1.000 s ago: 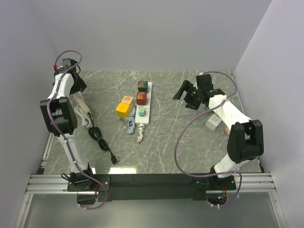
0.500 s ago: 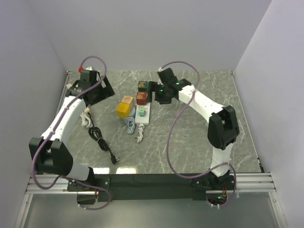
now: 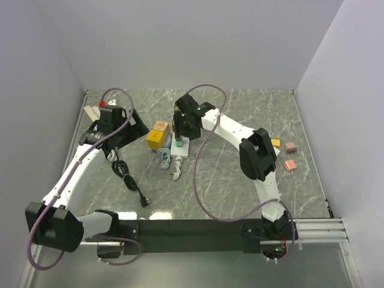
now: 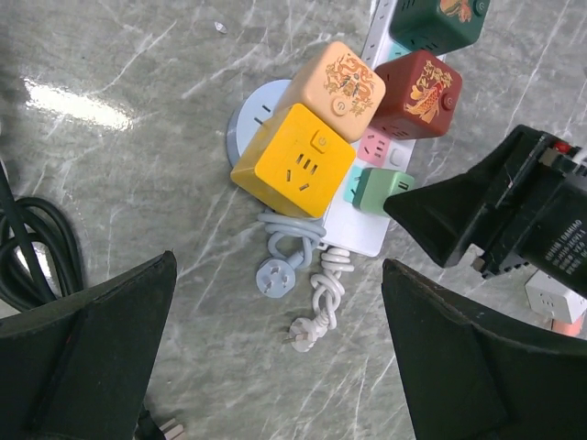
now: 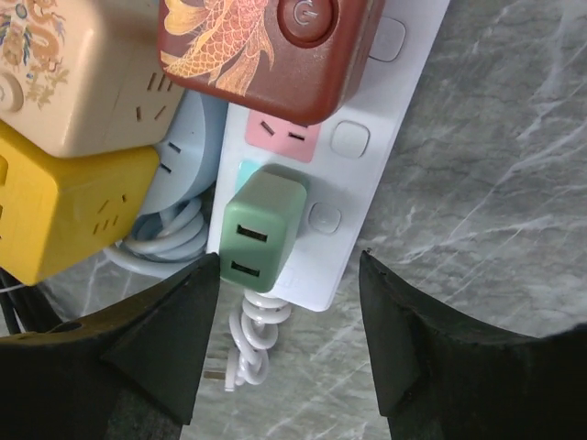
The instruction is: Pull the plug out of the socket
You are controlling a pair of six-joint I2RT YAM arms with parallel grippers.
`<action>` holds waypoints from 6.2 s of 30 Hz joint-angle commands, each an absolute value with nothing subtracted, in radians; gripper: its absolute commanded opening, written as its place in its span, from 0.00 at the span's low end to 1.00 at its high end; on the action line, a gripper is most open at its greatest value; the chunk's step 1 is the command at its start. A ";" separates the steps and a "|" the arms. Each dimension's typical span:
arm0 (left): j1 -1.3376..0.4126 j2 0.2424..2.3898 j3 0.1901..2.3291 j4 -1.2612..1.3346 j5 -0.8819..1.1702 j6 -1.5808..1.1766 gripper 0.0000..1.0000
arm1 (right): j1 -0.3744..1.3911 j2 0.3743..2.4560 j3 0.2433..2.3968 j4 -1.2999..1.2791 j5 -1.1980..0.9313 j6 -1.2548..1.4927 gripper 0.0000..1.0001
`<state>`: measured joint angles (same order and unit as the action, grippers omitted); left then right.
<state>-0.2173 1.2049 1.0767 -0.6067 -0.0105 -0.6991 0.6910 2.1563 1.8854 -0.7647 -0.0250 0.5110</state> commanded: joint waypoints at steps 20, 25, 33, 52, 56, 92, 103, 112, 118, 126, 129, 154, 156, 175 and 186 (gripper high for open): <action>-0.218 1.132 0.994 -0.598 0.032 -0.727 0.99 | 0.727 2.303 2.077 -0.899 0.083 0.612 0.41; -0.219 1.147 0.999 -0.583 0.128 -0.715 0.99 | 0.706 2.196 1.936 -0.896 0.100 0.611 0.12; -0.325 1.250 1.045 -0.528 0.198 -0.703 0.99 | 0.580 1.904 1.475 -0.631 -0.185 0.621 0.00; -0.621 1.517 1.014 -0.331 0.169 -0.669 0.99 | 0.489 1.637 0.991 -0.241 -0.563 0.781 0.00; -0.641 1.592 1.032 -0.292 0.124 -0.641 0.97 | 0.488 1.641 0.973 -0.223 -0.604 0.769 0.00; -0.624 1.835 1.166 -0.207 0.098 -0.749 0.01 | 0.328 1.598 0.934 -0.216 -0.739 0.680 0.00; -0.558 1.775 1.060 -0.149 0.133 -0.713 0.00 | 0.149 1.505 0.982 -0.383 -0.409 0.606 0.00; -0.558 1.810 1.114 -0.152 0.224 -0.689 0.01 | 0.005 1.741 1.316 -0.603 -0.063 0.652 0.00; -0.561 1.793 1.109 -0.156 0.238 -0.696 0.01 | -0.037 1.885 1.482 -0.695 -0.002 0.640 0.00; -0.569 1.755 1.082 -0.156 0.229 -0.710 0.01 | -0.089 1.888 1.459 -0.741 0.098 0.664 0.00; -0.572 1.753 1.081 -0.156 0.225 -0.715 0.01 | -0.116 1.899 1.466 -0.752 0.141 0.672 0.00; -0.606 1.717 1.065 -0.181 0.184 -0.716 0.01 | -0.195 1.948 1.623 -0.773 0.199 0.712 0.05; -0.606 1.707 1.057 -0.183 0.186 -0.716 0.01 | -0.202 1.962 1.643 -0.790 0.230 0.722 0.06; -0.612 1.695 1.011 -0.167 0.178 -0.723 0.01 | -0.203 1.965 1.646 -0.808 0.187 0.674 0.85; -0.612 1.713 1.017 -0.149 0.199 -0.716 0.01 | -0.066 1.663 1.398 -0.608 -0.318 0.583 0.89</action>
<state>-0.6029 1.7233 1.0302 -0.1410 0.1902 -0.7269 -0.1303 1.7378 1.5043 -0.7277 -0.0326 0.6258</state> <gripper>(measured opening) 0.403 0.889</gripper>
